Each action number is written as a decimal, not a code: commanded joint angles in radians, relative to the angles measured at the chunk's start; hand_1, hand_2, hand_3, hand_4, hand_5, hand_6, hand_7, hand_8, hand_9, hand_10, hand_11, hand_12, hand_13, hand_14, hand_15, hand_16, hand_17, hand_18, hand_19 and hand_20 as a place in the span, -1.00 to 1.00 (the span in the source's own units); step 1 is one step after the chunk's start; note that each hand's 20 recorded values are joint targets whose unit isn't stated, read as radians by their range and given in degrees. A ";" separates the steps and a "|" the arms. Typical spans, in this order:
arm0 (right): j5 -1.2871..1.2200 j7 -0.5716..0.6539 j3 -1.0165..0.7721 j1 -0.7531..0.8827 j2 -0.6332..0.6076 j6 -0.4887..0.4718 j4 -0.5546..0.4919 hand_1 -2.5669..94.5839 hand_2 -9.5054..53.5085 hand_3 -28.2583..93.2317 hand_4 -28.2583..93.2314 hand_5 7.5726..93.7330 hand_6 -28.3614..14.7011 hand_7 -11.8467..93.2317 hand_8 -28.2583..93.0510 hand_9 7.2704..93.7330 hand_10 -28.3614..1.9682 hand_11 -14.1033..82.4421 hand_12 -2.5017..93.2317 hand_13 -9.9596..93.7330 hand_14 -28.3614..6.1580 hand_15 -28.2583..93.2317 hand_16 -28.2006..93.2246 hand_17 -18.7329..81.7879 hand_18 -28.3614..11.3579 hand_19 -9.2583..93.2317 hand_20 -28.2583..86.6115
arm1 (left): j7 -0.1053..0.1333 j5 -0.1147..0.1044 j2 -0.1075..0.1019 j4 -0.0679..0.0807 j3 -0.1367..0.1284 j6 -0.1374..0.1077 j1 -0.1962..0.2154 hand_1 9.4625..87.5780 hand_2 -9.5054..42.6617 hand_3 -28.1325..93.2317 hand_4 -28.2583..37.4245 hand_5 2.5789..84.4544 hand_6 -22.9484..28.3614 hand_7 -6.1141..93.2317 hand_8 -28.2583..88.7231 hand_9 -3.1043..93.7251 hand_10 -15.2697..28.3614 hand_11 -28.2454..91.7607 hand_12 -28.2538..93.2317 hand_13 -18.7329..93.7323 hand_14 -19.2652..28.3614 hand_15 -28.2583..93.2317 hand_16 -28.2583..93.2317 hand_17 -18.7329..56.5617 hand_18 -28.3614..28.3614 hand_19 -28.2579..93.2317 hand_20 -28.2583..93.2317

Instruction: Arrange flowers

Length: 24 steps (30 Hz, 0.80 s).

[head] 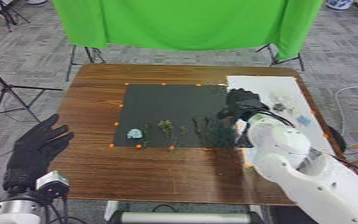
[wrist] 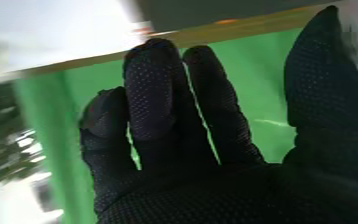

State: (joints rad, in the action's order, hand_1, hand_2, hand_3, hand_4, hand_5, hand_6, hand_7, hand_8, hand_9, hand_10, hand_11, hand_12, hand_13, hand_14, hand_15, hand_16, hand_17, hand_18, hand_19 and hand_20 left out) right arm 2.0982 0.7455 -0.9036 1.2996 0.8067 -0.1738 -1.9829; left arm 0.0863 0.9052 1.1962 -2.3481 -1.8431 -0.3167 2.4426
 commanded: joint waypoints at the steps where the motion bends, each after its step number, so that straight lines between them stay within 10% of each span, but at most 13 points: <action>1: -0.021 0.076 -0.126 0.110 -0.163 0.057 0.005 -0.37 -1.00 0.92 -1.00 0.02 -0.09 -0.36 -0.78 0.03 -0.51 0.00 -0.66 0.22 -0.28 0.82 -0.41 -0.12 -0.82 1.00 0.29 | -0.005 -0.002 0.011 -0.007 0.006 -0.009 0.014 -0.60 -0.31 0.79 -0.77 -0.19 0.28 -0.57 -0.70 -0.22 0.65 -0.03 -0.39 -0.21 0.92 0.29 -0.70 -0.72 0.81 0.49 -0.65; 24: -0.089 0.205 -0.030 0.060 -0.239 0.076 0.134 -0.36 -1.00 0.91 -1.00 -0.01 -0.09 -0.38 -0.77 0.02 -0.51 0.39 -0.60 0.32 -0.23 1.00 -0.30 -0.09 -0.85 1.00 0.33 | -0.033 0.009 0.012 0.002 0.018 0.012 -0.011 -0.60 -0.30 0.79 -0.78 -0.19 0.28 -0.57 -0.70 -0.22 0.65 -0.03 -0.39 -0.21 0.92 0.29 -0.70 -0.71 0.82 0.51 -0.64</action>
State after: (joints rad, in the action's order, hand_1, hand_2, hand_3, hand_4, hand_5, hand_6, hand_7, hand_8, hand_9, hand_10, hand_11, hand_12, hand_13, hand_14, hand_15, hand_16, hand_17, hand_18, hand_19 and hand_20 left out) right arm 2.0136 0.9127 -0.9331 1.3836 0.5822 -0.1222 -1.8688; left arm 0.0707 0.9073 1.2024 -2.3478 -1.8323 -0.3154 2.4371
